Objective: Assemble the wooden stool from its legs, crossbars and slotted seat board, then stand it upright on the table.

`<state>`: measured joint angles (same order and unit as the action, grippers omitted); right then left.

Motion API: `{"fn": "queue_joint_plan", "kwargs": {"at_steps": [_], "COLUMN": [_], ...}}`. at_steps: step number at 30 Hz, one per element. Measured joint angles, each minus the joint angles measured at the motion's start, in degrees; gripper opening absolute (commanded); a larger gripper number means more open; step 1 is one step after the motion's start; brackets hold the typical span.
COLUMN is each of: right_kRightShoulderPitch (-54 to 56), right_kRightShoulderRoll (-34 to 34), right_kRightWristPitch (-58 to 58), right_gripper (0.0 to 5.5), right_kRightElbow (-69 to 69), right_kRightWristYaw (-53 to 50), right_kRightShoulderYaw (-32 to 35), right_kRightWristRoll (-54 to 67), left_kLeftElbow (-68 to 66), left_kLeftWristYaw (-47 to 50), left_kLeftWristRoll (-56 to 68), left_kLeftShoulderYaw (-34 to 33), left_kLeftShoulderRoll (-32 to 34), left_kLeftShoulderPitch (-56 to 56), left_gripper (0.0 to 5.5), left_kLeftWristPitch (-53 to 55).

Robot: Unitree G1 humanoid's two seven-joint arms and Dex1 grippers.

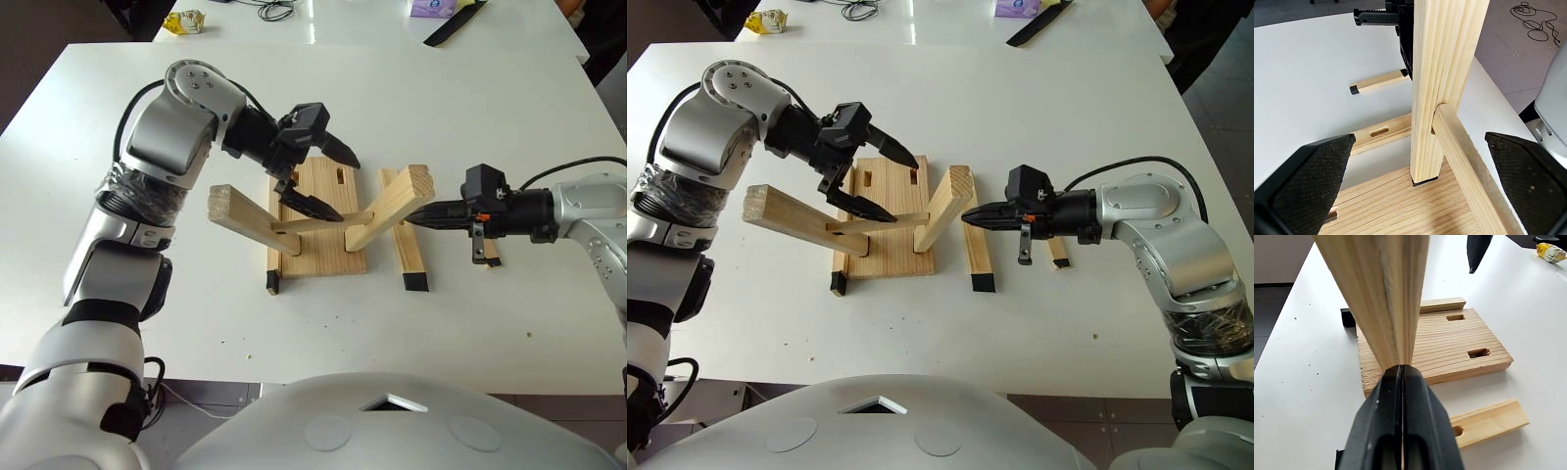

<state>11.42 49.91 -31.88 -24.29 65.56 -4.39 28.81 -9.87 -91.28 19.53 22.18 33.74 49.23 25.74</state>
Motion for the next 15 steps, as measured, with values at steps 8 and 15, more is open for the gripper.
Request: {"fn": "queue_joint_plan", "kwargs": {"at_steps": [8, 15], "right_kRightShoulderPitch": [-0.4, -0.4], "right_kRightShoulderRoll": [0.0, 0.0], "right_kRightWristPitch": [0.01, 0.01], "right_gripper": [0.02, 0.02], "right_kRightElbow": [-0.59, -0.93], "right_kRightWristYaw": [-0.02, -0.04], "right_kRightShoulderYaw": [-0.12, -0.21], "right_kRightWristRoll": [-0.01, -0.02], "left_kLeftElbow": [-2.19, -2.21], "left_kLeftWristYaw": [0.22, 0.18], "left_kLeftWristRoll": [-1.47, -2.3], "left_kLeftShoulderYaw": [-0.14, -0.12], "left_kLeftShoulderRoll": [-0.43, -0.39], "left_kLeftShoulderPitch": [-0.15, -1.3], "left_gripper": [4.92, 4.92], "left_kLeftWristPitch": [-1.9, -4.05]}}
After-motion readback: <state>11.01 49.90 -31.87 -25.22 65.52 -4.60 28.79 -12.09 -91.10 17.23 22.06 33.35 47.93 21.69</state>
